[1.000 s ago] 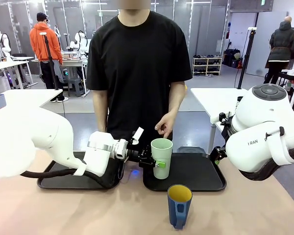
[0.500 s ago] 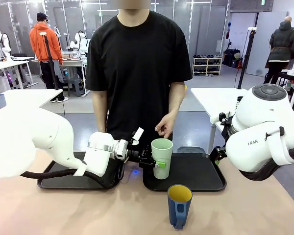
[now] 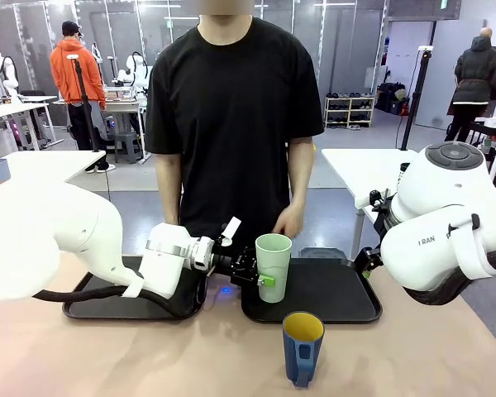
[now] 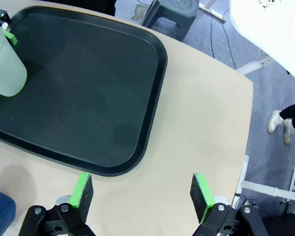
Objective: Sort and store the cups by type.
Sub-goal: Place the picked Reusable plastic cup into the Flat Tray indicated by the person.
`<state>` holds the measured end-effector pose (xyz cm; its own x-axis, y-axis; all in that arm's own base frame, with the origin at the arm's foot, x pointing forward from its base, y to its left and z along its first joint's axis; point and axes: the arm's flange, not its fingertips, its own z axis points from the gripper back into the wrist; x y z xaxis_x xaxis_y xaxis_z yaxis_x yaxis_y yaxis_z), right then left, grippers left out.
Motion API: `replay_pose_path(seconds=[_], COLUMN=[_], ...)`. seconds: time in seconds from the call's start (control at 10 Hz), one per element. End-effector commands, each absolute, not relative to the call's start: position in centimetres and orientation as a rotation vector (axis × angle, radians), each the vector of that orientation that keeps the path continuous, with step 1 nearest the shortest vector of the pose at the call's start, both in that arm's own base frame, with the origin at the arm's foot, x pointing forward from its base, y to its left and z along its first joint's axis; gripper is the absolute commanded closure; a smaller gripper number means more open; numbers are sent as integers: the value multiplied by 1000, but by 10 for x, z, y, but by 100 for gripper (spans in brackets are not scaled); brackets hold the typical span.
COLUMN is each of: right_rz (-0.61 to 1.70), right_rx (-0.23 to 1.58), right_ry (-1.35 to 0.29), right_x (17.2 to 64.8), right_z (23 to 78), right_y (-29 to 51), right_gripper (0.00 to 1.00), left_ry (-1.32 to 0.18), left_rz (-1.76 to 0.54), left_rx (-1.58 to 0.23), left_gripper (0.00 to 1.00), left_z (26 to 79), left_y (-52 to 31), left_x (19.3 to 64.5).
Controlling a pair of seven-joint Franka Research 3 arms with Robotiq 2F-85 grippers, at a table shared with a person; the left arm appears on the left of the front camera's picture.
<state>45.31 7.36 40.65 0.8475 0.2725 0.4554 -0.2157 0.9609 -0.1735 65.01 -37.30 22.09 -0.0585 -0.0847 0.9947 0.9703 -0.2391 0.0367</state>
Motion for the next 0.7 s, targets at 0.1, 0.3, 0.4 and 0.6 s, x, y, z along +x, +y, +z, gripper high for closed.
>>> replay_pose_path(seconds=[0.1, 0.3, 0.4, 0.6], right_rz=[258, 258, 258, 258], right_rx=[-117, -117, -117, -117], right_ry=[-498, -498, -498, -498], right_x=[454, 454, 454, 454], right_z=[406, 406, 406, 406], right_y=[74, 74, 74, 74], right_gripper=[0, 0, 0, 0], left_ry=[-1036, -989, -973, -1009], left_rz=[-1444, -1444, -1435, -1398], left_rx=[-1254, -1237, -1255, -1205], left_gripper=[0, 0, 0, 0], left_z=[228, 232, 233, 239], left_y=[-350, -337, -332, -310], left_x=[639, 628, 623, 614])
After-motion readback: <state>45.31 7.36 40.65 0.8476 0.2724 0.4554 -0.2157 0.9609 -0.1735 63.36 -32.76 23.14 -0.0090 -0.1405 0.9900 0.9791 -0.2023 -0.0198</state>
